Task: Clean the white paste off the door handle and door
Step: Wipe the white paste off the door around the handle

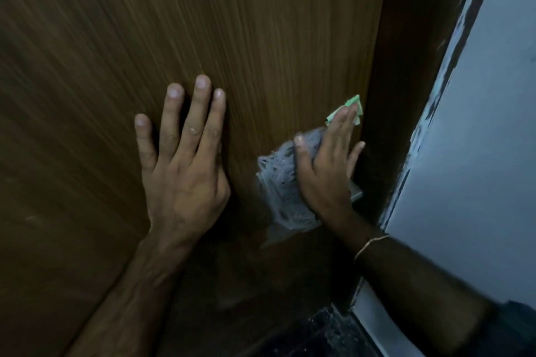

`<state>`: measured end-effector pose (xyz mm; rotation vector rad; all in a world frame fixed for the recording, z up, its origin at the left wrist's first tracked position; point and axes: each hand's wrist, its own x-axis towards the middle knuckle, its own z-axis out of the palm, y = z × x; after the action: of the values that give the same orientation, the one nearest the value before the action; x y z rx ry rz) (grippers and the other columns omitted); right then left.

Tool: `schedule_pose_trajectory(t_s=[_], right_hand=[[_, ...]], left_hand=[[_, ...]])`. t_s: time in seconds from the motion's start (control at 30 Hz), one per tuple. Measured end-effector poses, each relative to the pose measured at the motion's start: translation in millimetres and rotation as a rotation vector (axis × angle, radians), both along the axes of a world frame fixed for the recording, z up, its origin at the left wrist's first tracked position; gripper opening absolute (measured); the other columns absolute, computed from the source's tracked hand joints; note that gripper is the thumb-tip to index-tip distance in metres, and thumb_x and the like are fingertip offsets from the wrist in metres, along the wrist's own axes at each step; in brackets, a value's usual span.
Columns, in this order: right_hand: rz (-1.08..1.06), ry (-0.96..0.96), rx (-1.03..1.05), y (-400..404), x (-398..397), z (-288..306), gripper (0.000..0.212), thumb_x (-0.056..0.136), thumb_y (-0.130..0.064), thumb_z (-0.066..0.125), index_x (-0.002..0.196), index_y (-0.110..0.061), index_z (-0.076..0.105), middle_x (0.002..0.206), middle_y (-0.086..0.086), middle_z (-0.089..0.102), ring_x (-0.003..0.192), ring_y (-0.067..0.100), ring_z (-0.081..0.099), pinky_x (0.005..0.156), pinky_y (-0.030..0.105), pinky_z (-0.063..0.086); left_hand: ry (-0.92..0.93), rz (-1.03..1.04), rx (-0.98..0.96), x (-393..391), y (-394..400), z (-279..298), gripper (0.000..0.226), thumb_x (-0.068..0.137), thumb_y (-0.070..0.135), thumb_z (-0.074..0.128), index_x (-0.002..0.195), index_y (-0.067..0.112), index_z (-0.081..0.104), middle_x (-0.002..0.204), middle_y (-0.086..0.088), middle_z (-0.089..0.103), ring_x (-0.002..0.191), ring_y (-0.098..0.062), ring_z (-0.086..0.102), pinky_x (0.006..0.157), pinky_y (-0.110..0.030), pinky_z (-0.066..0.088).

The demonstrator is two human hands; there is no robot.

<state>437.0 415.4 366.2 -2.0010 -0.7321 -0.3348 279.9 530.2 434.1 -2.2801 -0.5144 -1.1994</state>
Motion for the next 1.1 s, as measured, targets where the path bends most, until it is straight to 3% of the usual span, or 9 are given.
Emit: schedule_pose_trajectory(t_s=[0.2, 0.33, 0.4, 0.47, 0.6, 0.77, 0.9, 1.0, 1.1], right_hand=[[0.055, 0.054, 0.095, 8.7, -15.3, 3.4, 0.086, 0.095, -0.061, 0.025, 0.156, -0.011, -0.011, 0.164, 0.006, -0.019, 0.152, 0.015, -0.015, 0.121, 0.058, -0.006], [0.246, -0.391, -0.122, 16.6, -59.4, -25.1, 0.086, 0.097, -0.059, 0.035, 0.157, -0.007, 0.004, 0.166, 0.011, -0.006, 0.153, 0.024, -0.003, 0.121, 0.057, 0.001], [0.244, -0.497, -0.194, 12.3, -58.2, -36.1, 0.082, 0.097, -0.059, 0.037, 0.157, -0.011, 0.008, 0.166, 0.007, -0.001, 0.154, 0.022, 0.001, 0.121, 0.059, 0.007], [0.113, -0.388, -0.134, 10.8, -38.7, -30.0, 0.078, 0.099, -0.058, 0.030, 0.157, -0.013, 0.005, 0.166, 0.005, -0.001, 0.153, 0.020, 0.000, 0.120, 0.060, 0.006], [-0.037, 0.115, 0.071, 4.3, 0.4, -4.5, 0.084, 0.095, -0.064, 0.017, 0.156, -0.013, -0.009, 0.165, 0.004, -0.014, 0.152, 0.014, -0.012, 0.120, 0.061, -0.002], [0.174, -0.244, 0.009, 13.1, -45.9, -18.2, 0.083, 0.098, -0.058, 0.029, 0.157, -0.007, 0.002, 0.166, 0.008, -0.008, 0.153, 0.020, -0.007, 0.121, 0.058, -0.003], [0.047, 0.066, 0.162, 18.8, -29.8, 8.0, 0.081, 0.097, -0.056, 0.026, 0.156, -0.010, -0.005, 0.165, 0.006, -0.014, 0.152, 0.015, -0.012, 0.120, 0.060, 0.000], [0.189, -0.320, 0.009, 18.1, -41.8, 2.3, 0.083, 0.097, -0.053, 0.037, 0.155, -0.004, 0.002, 0.164, 0.013, -0.008, 0.153, 0.024, -0.007, 0.120, 0.060, 0.001], [0.107, -0.511, 0.047, 36.7, -30.6, 23.8, 0.078, 0.099, -0.052, 0.036, 0.154, -0.002, 0.012, 0.164, 0.018, 0.008, 0.153, 0.027, 0.003, 0.120, 0.061, 0.004]], left_hand=[[-0.004, 0.012, -0.005, -0.6, 0.9, -2.4, 0.068, 0.098, 0.019, 0.040, 0.162, 0.020, 0.015, 0.170, 0.003, 0.007, 0.156, -0.019, -0.003, 0.123, -0.050, -0.004], [-0.013, 0.011, -0.015, -1.2, 1.6, -2.4, 0.073, 0.095, 0.019, 0.045, 0.162, 0.021, 0.016, 0.169, 0.003, 0.009, 0.156, -0.018, -0.003, 0.123, -0.048, -0.006], [-0.010, 0.010, -0.016, -1.9, 1.2, -2.9, 0.072, 0.095, 0.018, 0.045, 0.162, 0.020, 0.016, 0.169, 0.002, 0.009, 0.156, -0.018, -0.003, 0.123, -0.048, -0.007], [0.000, -0.003, -0.015, -1.4, 0.3, -1.6, 0.072, 0.096, 0.018, 0.045, 0.162, 0.020, 0.016, 0.169, 0.003, 0.008, 0.156, -0.017, -0.003, 0.123, -0.048, -0.007], [0.016, 0.017, -0.020, -2.0, -1.6, -0.2, 0.071, 0.097, 0.016, 0.046, 0.162, 0.020, 0.015, 0.169, 0.004, 0.004, 0.156, -0.017, -0.006, 0.122, -0.050, -0.005], [0.001, 0.015, -0.026, -2.6, -0.8, -1.8, 0.073, 0.096, 0.017, 0.047, 0.162, 0.019, 0.016, 0.169, 0.004, 0.004, 0.156, -0.016, -0.006, 0.122, -0.050, -0.005], [0.032, -0.004, -0.019, -2.5, -0.4, 0.6, 0.074, 0.095, 0.018, 0.047, 0.162, 0.019, 0.014, 0.169, 0.003, 0.002, 0.156, -0.017, -0.007, 0.122, -0.049, -0.007], [0.022, 0.016, -0.009, -2.6, -1.4, -1.5, 0.068, 0.099, 0.022, 0.041, 0.162, 0.019, 0.017, 0.169, 0.002, 0.005, 0.155, -0.017, -0.007, 0.122, -0.048, -0.008], [0.012, 0.015, 0.003, -1.2, 0.5, 1.1, 0.061, 0.104, 0.028, 0.032, 0.162, 0.019, 0.017, 0.168, 0.002, 0.006, 0.155, -0.016, -0.008, 0.122, -0.046, -0.010]])
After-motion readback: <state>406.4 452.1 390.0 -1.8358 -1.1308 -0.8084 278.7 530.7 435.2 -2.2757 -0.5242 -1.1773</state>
